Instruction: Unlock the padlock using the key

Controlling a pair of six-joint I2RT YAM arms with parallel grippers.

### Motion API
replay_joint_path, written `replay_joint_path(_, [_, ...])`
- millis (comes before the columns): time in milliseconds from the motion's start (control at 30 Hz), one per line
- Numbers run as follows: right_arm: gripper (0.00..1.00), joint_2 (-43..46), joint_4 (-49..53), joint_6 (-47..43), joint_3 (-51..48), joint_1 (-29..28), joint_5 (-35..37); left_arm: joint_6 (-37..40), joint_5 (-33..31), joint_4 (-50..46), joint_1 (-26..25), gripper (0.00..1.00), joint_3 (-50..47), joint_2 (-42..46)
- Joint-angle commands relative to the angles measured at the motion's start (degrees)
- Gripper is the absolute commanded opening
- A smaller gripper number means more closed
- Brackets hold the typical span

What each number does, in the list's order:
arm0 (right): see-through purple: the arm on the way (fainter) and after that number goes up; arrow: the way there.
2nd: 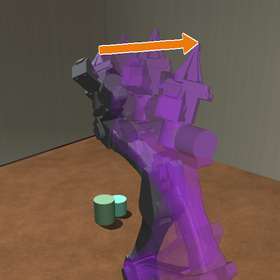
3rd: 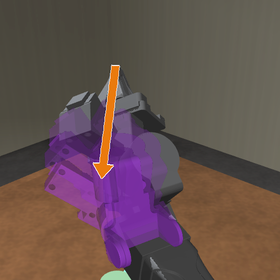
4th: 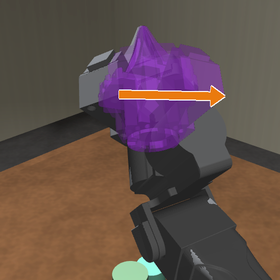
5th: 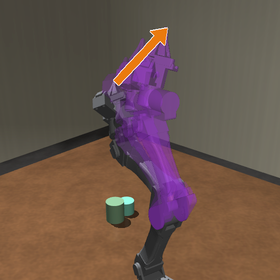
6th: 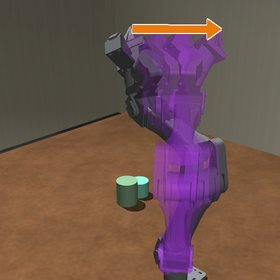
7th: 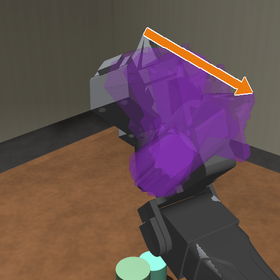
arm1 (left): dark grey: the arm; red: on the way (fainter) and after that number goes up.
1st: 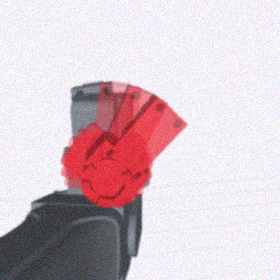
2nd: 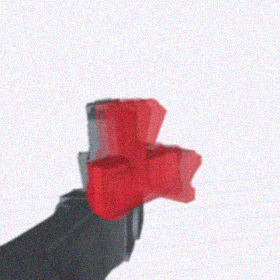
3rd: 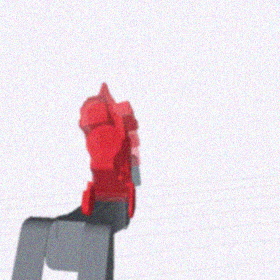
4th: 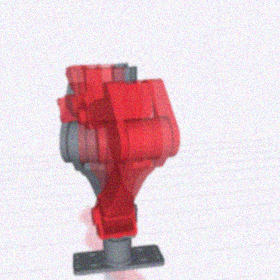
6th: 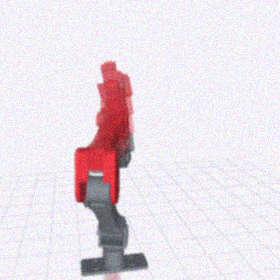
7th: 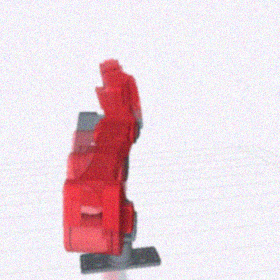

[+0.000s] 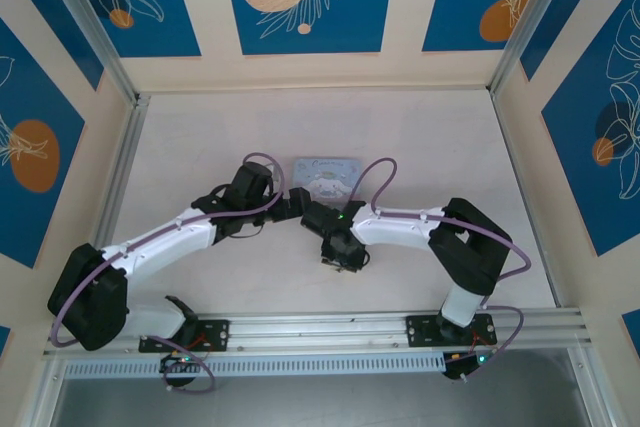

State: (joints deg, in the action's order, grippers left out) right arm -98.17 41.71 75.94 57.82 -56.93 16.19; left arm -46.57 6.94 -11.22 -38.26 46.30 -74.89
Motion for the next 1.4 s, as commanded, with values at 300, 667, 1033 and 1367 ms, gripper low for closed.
replay_joint_path(300, [0.37,-0.37,4.56,7.76,-0.49,-2.76,2.37,0.43,0.66,0.89,0.47,1.00,-1.82,2.12])
replay_joint_path(667, [0.46,2.45,8.05,13.66,0.75,-5.18,4.88,0.69,1.56,1.73,0.55,1.00,-1.83,1.99])
replay_joint_path(1033, [0.45,2.29,3.58,17.64,-1.75,-3.72,2.95,1.20,2.28,1.67,0.56,1.00,-1.74,1.87])
replay_joint_path(1367, [0.39,-1.38,0.74,19.02,-3.70,-2.68,1.42,1.72,2.56,0.90,0.68,1.00,-1.49,2.14])
